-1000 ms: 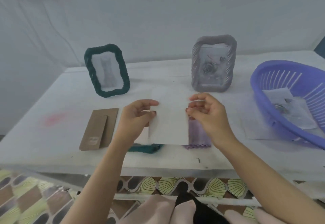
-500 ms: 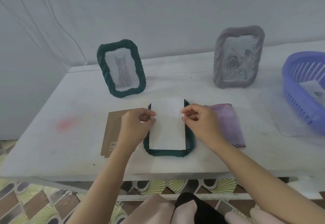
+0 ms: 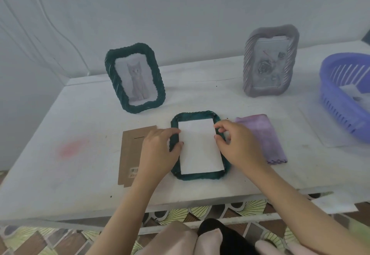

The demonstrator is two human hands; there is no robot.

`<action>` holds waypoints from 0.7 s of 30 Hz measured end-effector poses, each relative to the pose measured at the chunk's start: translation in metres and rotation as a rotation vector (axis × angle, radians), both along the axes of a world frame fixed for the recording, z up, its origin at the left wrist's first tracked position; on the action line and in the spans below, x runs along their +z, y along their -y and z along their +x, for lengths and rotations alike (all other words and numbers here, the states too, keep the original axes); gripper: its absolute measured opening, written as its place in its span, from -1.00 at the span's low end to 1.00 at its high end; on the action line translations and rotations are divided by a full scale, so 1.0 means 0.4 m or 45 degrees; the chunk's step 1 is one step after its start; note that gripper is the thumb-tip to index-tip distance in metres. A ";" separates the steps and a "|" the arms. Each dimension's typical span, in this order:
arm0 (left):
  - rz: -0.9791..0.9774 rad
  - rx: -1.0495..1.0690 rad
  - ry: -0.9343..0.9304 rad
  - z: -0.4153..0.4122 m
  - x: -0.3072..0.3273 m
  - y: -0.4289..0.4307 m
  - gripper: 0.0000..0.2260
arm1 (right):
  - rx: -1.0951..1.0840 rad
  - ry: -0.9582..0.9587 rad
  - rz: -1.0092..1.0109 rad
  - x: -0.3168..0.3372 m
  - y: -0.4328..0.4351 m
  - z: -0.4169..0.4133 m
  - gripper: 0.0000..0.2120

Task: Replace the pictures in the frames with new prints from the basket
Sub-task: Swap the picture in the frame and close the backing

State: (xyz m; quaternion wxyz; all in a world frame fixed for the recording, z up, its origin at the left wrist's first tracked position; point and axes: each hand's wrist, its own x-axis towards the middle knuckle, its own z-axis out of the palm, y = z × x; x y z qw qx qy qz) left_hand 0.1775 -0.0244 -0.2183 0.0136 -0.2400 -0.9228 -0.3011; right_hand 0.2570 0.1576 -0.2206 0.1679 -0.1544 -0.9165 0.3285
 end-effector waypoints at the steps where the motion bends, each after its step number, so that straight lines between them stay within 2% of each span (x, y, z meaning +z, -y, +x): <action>1: 0.001 -0.016 0.020 0.002 -0.001 0.005 -0.69 | -0.013 0.006 0.035 0.001 0.003 0.005 -0.74; 5: -0.041 -0.072 0.097 0.007 -0.017 0.021 -0.54 | -0.027 0.065 0.133 -0.002 0.017 0.018 -0.68; 14: 0.079 -0.078 0.149 0.015 -0.020 0.023 -0.56 | -0.070 0.077 0.064 -0.016 0.042 0.021 -0.62; 21: 0.000 -0.034 -0.016 0.009 -0.034 0.022 -0.58 | -0.084 0.100 0.137 -0.018 0.055 0.026 -0.60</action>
